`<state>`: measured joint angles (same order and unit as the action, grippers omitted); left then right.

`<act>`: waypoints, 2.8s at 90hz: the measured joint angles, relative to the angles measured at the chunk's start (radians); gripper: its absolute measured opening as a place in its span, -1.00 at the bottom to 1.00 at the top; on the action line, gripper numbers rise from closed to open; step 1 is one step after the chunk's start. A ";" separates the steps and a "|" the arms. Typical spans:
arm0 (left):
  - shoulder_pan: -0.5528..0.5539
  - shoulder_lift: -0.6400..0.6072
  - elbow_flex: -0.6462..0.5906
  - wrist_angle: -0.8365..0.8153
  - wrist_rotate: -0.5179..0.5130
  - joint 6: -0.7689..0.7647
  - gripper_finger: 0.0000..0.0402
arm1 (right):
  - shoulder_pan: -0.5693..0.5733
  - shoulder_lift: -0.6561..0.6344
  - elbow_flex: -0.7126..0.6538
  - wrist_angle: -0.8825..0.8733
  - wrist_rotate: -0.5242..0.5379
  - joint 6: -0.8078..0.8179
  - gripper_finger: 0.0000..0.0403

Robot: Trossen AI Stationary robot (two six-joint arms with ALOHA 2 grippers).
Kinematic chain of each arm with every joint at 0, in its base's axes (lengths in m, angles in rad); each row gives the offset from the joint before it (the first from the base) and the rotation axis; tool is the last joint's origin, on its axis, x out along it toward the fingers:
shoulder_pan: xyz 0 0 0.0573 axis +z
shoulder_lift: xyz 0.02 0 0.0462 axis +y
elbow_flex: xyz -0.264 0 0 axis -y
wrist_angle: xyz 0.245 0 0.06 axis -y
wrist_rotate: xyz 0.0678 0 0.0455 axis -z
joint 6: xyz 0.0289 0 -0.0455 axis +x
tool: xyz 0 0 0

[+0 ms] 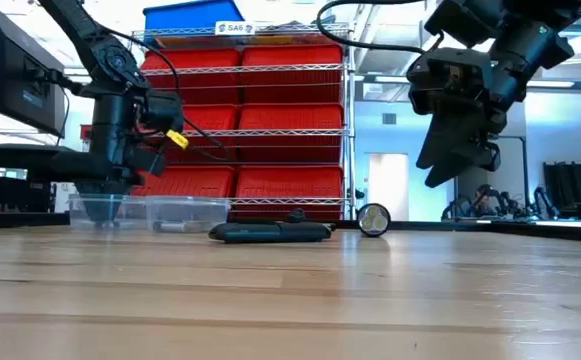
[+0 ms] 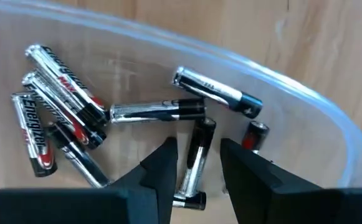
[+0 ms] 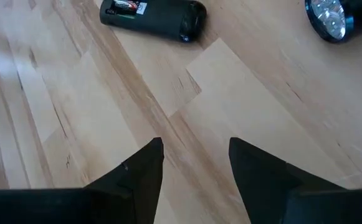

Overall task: Insert battery
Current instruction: Insert the silver battery into the remote control battery compartment

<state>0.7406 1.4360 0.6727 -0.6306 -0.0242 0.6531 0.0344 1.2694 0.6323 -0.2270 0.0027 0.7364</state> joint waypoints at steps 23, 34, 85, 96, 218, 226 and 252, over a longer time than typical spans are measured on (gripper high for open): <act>0.000 0.002 -0.003 0.003 0.008 0.016 -0.69 | 0.012 0.000 0.000 -0.001 0.000 0.000 -0.13; 0.000 0.002 -0.001 0.000 0.022 -0.007 -0.91 | 0.012 0.000 0.000 -0.001 -0.001 0.003 -0.13; 0.000 0.006 0.270 -0.324 0.016 -0.102 -0.99 | 0.011 0.000 0.000 -0.004 -0.007 0.004 -0.13; -0.004 0.006 0.383 -0.429 0.016 -0.124 -0.99 | 0.011 0.000 0.000 -0.004 -0.007 -0.001 -0.13; -0.683 0.265 0.729 -0.044 0.019 -0.909 -1.00 | -0.101 0.437 0.087 0.619 -0.016 -0.853 -0.13; -0.686 0.265 0.706 -0.011 0.012 -0.915 -1.00 | -0.119 0.446 0.088 0.643 -0.040 -0.853 -0.13; -0.689 0.137 0.418 0.300 0.004 -1.032 -1.00 | -0.141 0.454 0.085 0.746 -0.096 -0.906 0.02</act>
<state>0.0514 1.5729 1.0908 -0.3306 -0.0198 -0.3793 -0.1061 1.7231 0.7170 0.5189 -0.0930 -0.1698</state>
